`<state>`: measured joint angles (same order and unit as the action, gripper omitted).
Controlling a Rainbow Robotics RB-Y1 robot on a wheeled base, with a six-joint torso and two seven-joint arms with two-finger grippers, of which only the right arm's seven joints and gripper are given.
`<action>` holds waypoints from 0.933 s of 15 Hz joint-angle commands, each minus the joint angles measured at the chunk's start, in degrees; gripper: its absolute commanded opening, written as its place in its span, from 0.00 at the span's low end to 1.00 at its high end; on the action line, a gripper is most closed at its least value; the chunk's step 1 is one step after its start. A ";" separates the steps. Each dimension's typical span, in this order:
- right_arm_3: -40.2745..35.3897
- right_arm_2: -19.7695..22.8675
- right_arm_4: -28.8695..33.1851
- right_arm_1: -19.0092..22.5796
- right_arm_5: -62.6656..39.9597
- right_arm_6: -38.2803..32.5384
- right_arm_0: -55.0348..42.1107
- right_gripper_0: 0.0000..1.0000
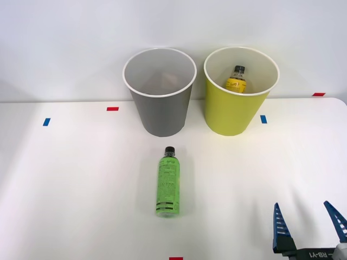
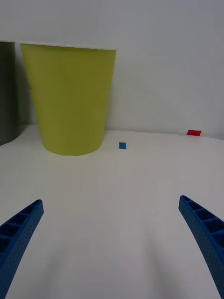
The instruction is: Put cans in the gray bin, plastic bottles in the light green bin
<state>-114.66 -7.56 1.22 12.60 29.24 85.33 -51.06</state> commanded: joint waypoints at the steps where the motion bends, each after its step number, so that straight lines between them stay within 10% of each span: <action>1: 3.04 -1.23 -0.43 1.11 2.93 1.94 -0.09 1.00; 14: 11.92 0.00 0.62 6.21 12.77 -22.93 1.67 1.00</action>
<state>-102.71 -8.02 1.58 18.25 41.78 63.71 -48.83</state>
